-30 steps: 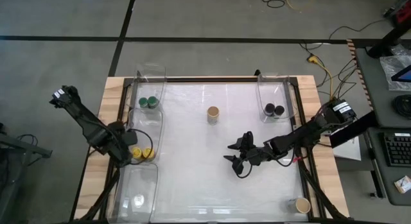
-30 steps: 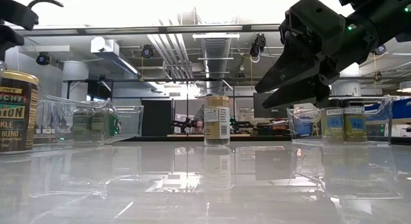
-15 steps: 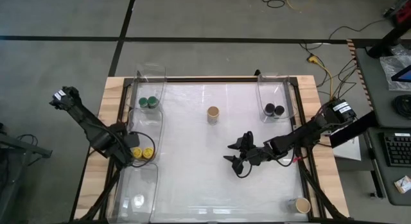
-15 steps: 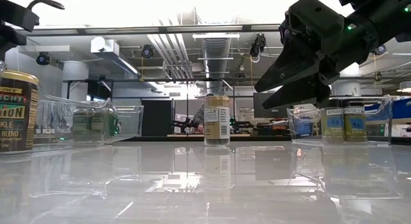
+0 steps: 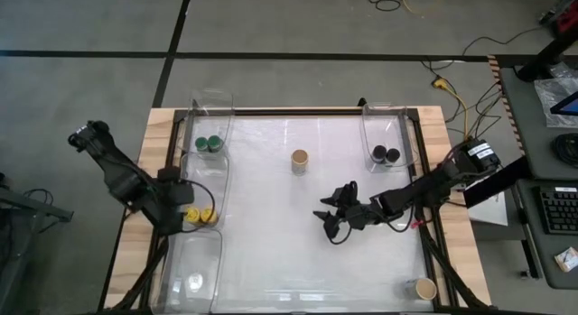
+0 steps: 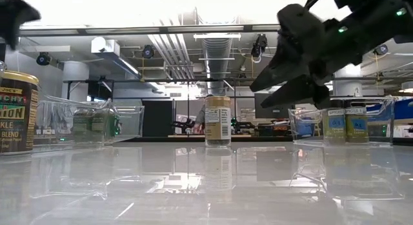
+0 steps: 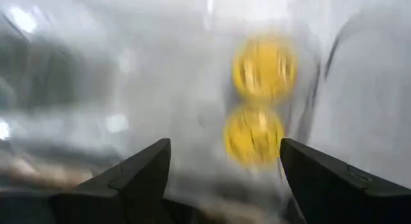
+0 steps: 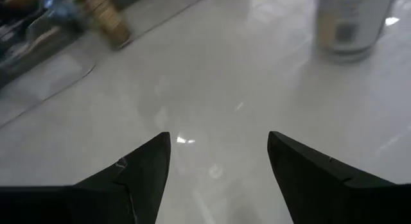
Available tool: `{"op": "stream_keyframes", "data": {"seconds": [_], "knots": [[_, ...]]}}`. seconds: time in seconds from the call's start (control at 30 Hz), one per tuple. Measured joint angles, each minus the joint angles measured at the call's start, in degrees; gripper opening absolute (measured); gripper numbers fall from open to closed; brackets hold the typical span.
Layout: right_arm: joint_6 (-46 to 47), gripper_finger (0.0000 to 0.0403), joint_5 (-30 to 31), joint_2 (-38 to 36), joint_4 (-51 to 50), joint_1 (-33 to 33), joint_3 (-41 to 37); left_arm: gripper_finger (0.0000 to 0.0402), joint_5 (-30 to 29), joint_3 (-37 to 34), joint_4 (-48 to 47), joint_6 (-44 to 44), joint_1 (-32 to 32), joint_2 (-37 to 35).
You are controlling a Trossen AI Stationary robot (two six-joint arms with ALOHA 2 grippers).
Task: Sort spices by type
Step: Move the top brown spice bottle a few centimeters to be taken by the other gripper
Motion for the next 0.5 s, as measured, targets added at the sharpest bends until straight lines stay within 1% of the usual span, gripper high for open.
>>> {"op": "stream_keyframes", "data": {"seconds": [0.07,0.2,0.27,0.33,0.4,0.5], "knots": [[-2.31,0.0245,1.18,0.00,1.23,-1.11,0.00,0.0276,-7.61,2.78,0.74,2.56,0.00,-0.35],[-14.86,0.0240,2.35,0.00,0.32,-4.50,0.04,0.0276,-25.02,6.78,5.70,8.81,0.06,-1.24],[-16.66,0.0236,4.72,0.00,-1.55,-7.37,0.04,0.0276,-32.16,7.37,10.19,12.52,0.04,-1.58],[-16.99,0.0231,5.47,0.00,-2.15,-10.99,0.04,0.0276,-37.87,7.23,14.78,17.09,0.04,-1.80],[-19.09,0.0226,4.99,0.00,-1.01,-14.43,0.04,0.0276,-43.46,6.44,19.54,21.94,0.04,-1.86],[-27.86,0.0218,-0.41,0.00,-1.03,-18.63,1.62,0.0276,-52.45,5.19,25.92,31.05,0.27,-1.50]]}}
